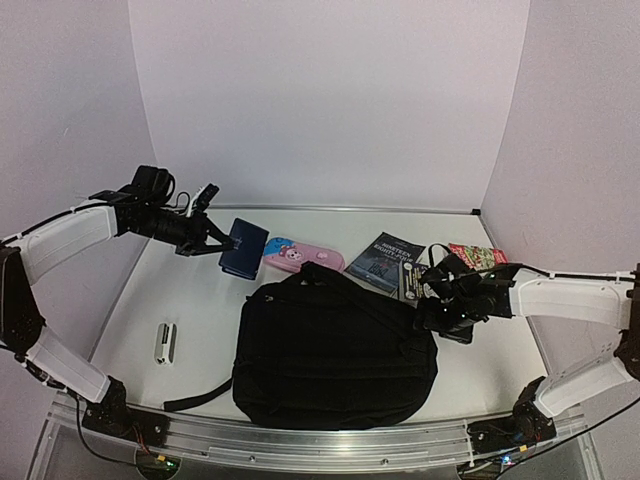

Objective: Pack the student bag
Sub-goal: Pick up the student bag at the center of the board, then place the student bag at the center of the board.

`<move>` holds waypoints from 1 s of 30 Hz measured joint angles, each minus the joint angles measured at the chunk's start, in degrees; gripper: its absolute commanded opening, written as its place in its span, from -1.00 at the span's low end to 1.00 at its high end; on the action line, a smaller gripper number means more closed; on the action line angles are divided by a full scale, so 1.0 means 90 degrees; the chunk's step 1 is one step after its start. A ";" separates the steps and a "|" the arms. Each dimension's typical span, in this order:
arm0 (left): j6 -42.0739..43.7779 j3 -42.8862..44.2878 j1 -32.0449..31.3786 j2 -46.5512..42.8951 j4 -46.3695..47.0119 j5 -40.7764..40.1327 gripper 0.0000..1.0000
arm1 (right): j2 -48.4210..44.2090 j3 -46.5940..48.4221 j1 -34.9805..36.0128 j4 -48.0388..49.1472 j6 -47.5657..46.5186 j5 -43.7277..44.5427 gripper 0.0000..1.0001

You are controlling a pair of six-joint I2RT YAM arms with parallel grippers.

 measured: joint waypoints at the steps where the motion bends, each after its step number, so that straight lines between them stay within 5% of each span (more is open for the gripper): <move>1: 0.0013 0.0000 0.0000 0.0050 0.0013 0.0079 -1.00 | -0.0001 -0.0070 -0.0002 0.0077 -0.0016 -0.0074 0.35; 5: 0.0016 -0.0036 0.0000 0.0194 0.0099 0.0314 -1.00 | -0.0002 -0.0324 -0.0002 0.0653 -0.0029 -0.0531 -0.04; 9: 0.0022 -0.0099 0.0000 0.0205 0.0170 0.0451 -0.99 | 0.0002 -0.0396 -0.0002 0.1033 -0.0142 -0.0822 -0.79; 12: 0.0031 -0.0122 0.0000 0.0205 0.0201 0.0489 -1.00 | 0.0015 -0.0354 -0.0001 0.1162 -0.0362 -0.0894 -1.00; 23: 0.0035 -0.0134 0.0000 0.0205 0.0333 0.0576 -1.00 | 0.0854 0.2206 0.0021 0.0361 -0.2030 0.0509 -1.00; 30: 0.0021 -0.0257 0.0000 0.0156 0.0418 0.0505 -1.00 | 0.2593 0.4432 -0.0267 0.0179 -0.2963 0.1300 -0.23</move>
